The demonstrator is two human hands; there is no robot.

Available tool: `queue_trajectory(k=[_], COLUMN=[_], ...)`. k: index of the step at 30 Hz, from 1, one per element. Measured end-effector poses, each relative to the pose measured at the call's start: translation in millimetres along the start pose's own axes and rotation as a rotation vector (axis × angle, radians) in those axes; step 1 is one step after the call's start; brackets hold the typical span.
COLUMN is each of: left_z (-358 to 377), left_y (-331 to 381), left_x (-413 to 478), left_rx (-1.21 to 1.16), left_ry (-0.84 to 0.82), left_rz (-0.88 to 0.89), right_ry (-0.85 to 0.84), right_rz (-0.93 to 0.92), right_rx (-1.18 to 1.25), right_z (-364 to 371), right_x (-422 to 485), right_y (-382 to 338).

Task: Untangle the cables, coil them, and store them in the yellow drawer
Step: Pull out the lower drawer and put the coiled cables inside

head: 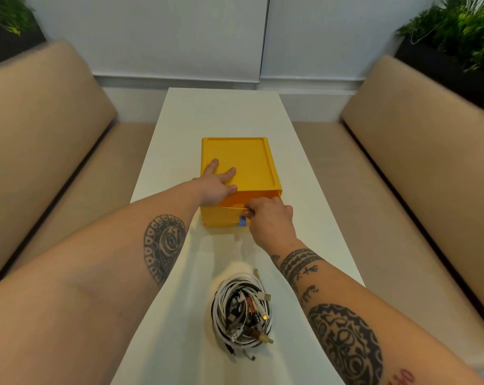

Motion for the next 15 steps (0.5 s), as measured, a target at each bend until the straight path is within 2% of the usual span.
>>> queue_trajectory(k=[15], left_z=[2], left_y=[3], left_x=[-10], left_rx=[-0.014], left_ry=[0.021], left_rz=[0.02], right_ry=[-0.027], right_rz=[0.032], right_rx=[0.015], right_z=[-6], right_x=[-44], right_y=[-6])
Point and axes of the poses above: each hand's wrist, its own x-axis towards the middle knuckle, its own z-axis out of the palm, y = z × x, the point moved 7 cm from there along x, towards the middle knuckle, and after that the axes turned 5 degrees about -z, right-handed, at the moved point
